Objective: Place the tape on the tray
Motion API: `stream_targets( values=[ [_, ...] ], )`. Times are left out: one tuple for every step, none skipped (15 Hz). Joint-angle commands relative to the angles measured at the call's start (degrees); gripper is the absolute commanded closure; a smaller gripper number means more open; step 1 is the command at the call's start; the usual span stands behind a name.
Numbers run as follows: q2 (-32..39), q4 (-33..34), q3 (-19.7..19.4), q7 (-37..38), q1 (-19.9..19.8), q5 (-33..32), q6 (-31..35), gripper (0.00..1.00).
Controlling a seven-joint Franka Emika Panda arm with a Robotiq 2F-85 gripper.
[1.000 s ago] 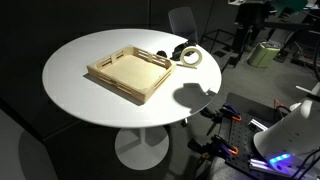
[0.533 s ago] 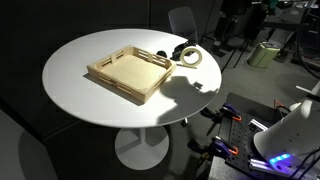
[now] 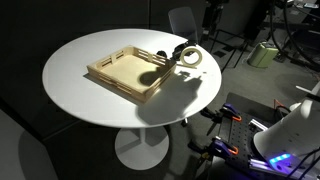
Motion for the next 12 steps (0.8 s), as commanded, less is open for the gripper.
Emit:
stream_targets(
  values=[
    [3.8, 4.5, -1.1, -6.5, -1.2, -3.6, -1.6, 0.0],
    [4.4, 4.7, -1.5, -8.1, -1.5, -4.5, -1.2, 0.0],
    [5.0, 5.0, -1.8, -9.5, -1.7, -5.2, -0.9, 0.0],
    [5.6, 5.1, -2.2, -10.8, -2.0, -5.8, -0.3, 0.0],
    [6.1, 5.2, -2.4, -11.7, -2.2, -6.4, 0.3, 0.0],
    [6.6, 5.1, -2.8, -12.8, -2.4, -6.9, 1.0, 0.0],
    [6.9, 4.8, -3.1, -13.8, -2.6, -7.2, 2.4, 0.0],
    [7.1, 4.3, -3.4, -14.8, -2.9, -7.5, 4.6, 0.0],
    [7.4, 3.8, -3.7, -15.6, -3.0, -7.6, 7.4, 0.0],
    [7.8, 3.6, -3.9, -16.2, -3.2, -7.6, 9.8, 0.0],
    [8.1, 3.3, -4.0, -16.2, -3.3, -7.5, 12.1, 0.0],
    [8.4, 3.1, -4.1, -15.9, -3.3, -6.9, 13.9, 0.0]
  ],
)
